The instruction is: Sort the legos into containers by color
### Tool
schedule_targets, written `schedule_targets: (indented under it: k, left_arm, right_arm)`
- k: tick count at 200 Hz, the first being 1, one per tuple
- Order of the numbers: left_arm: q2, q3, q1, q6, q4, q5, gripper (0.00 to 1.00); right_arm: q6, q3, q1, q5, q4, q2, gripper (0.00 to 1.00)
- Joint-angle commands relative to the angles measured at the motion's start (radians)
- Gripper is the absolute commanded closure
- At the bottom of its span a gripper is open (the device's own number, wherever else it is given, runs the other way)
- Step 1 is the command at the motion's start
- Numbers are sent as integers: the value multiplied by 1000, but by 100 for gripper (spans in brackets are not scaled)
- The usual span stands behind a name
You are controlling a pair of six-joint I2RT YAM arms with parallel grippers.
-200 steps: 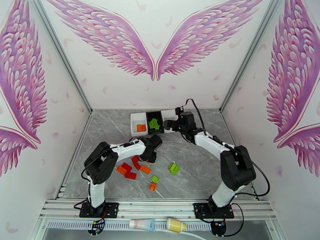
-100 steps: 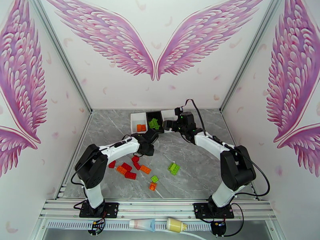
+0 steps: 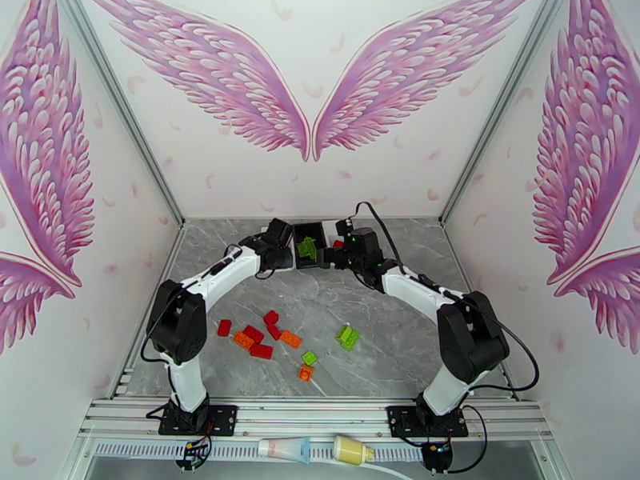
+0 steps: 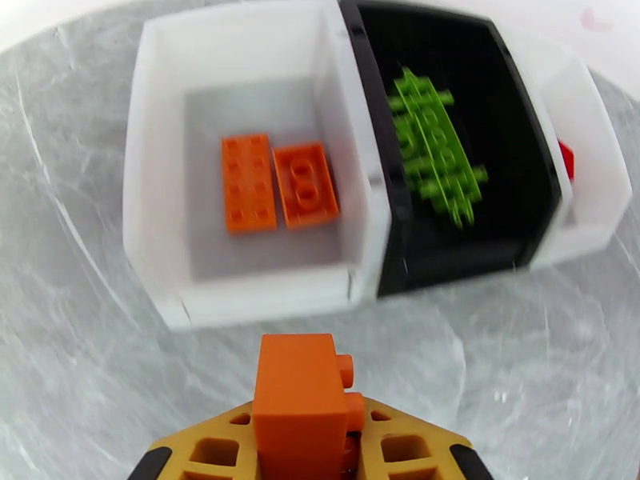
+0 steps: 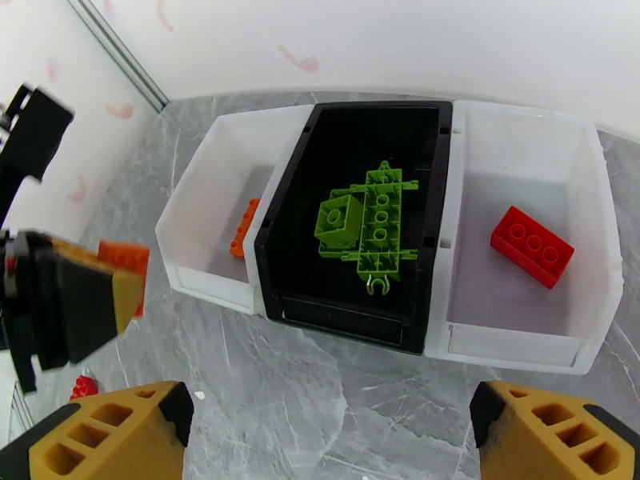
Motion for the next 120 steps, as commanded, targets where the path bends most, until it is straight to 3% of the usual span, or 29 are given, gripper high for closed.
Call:
schedule_targets:
  k: [1, 46, 84, 120]
  left_arm:
    - [101, 100, 33, 37, 19, -25, 84]
    - [278, 329, 88, 57, -41, 1, 84]
    - [362, 427, 109, 19, -45, 48, 81]
    - [361, 459, 114, 13, -55, 62, 72]
  right_arm:
    - [-28, 14, 6, -16, -24, -9, 3]
    - [-70, 4, 7, 9, -55, -37, 3]
    - [-86, -1, 11, 8, -69, -59, 3]
    - [-141, 10, 35, 18, -103, -74, 3]
